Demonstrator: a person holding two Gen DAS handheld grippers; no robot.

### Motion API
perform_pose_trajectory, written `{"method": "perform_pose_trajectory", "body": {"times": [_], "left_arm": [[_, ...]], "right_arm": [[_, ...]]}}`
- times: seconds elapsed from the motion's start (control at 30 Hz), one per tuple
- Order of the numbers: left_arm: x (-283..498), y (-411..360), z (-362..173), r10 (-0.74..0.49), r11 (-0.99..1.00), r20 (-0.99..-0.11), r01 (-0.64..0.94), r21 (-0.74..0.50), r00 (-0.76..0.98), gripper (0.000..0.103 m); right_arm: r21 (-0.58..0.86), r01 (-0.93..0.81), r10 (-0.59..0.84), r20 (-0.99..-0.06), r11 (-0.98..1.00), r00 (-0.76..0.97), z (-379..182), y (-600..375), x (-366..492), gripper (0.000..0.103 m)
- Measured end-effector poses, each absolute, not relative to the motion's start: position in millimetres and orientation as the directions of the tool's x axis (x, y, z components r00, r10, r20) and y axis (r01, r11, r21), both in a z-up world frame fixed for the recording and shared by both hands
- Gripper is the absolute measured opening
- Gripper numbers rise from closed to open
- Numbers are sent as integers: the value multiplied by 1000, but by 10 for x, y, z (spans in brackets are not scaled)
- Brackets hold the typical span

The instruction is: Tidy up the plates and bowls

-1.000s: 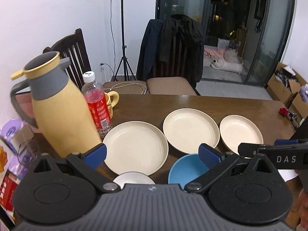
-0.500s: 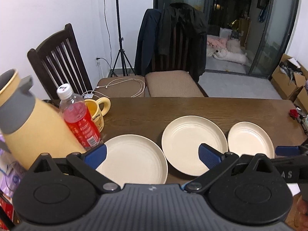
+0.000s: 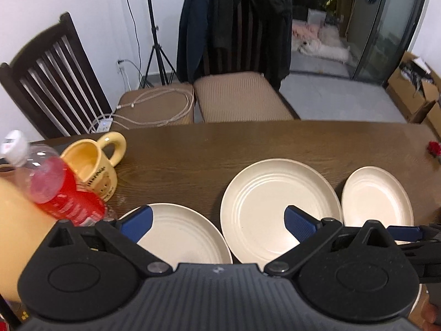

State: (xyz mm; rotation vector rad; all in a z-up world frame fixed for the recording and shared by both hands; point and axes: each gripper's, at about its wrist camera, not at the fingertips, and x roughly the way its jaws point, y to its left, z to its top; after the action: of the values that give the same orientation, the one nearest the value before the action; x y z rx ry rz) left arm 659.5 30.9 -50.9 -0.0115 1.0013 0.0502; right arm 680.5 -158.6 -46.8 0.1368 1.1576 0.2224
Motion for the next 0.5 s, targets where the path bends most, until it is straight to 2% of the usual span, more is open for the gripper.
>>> {"method": "perform_pose_trajectory", "body": {"times": [0.27, 0.33, 0.5], "left_arm": [[6946, 395, -901, 16, 997, -874, -77, -24, 486, 103], [7016, 413, -975, 14, 996, -877, -80, -27, 480, 103], [7130, 419, -1144, 11, 996, -887, -85, -32, 462, 103]], "right_arm": [[278, -72, 287, -904, 958, 317, -850, -1578, 6989, 80], [286, -67, 292, -906, 956, 305, -917, -1584, 7025, 74], [302, -41, 301, -910, 952, 285, -1068, -1628, 7085, 69]]}}
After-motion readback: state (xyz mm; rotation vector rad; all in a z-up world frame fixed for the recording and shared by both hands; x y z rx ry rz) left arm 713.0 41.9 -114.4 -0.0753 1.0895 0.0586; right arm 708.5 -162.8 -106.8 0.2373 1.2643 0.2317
